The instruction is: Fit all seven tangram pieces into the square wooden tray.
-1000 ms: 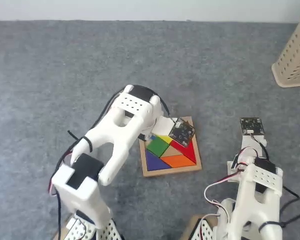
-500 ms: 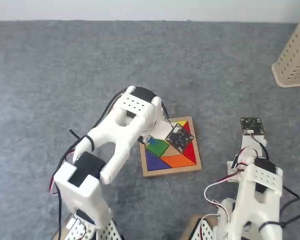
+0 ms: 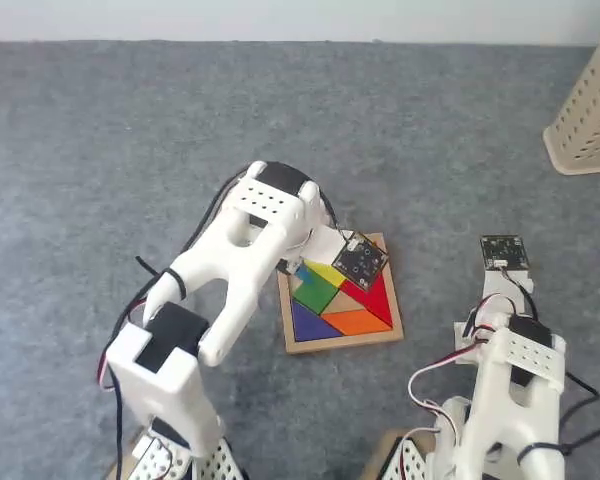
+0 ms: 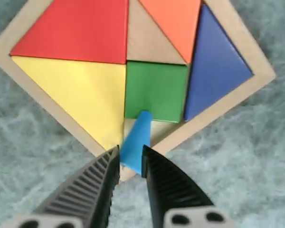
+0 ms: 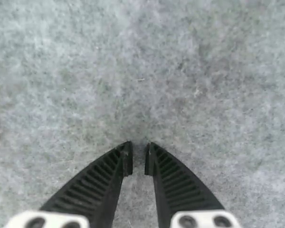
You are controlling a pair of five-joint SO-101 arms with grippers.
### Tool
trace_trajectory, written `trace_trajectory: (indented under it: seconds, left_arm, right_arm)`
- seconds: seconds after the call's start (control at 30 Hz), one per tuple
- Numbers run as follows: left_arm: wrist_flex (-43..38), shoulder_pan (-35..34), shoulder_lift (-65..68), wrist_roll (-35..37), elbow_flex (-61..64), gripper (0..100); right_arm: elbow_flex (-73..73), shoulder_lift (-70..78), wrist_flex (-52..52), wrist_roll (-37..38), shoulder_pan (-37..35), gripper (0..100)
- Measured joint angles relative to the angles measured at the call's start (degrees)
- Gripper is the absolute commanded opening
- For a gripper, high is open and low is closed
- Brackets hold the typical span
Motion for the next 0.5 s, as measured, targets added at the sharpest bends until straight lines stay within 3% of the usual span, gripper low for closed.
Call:
trace_trajectory:
  seconds: [0.17, 0.27, 0.37, 0.5]
  left_arm:
    - [1.4, 0.0, -4.8, 0.7, 0.0, 7]
    - [0.5, 0.0, -8.9, 6.4, 0.0, 7]
    - [-3.3, 0.0, -11.1, 19.5, 0.3, 7]
    - [-8.9, 0.0, -11.2, 46.2, 2.4, 7]
  right_arm:
    - [0.0, 0.0, 0.0, 0.0, 0.0, 8.4]
    - [0.0, 0.0, 0.0, 0.0, 0.0, 8.4]
    - [0.0, 0.0, 0.0, 0.0, 0.0, 8.4]
    - [0.0, 0.0, 0.0, 0.0, 0.0, 8.3]
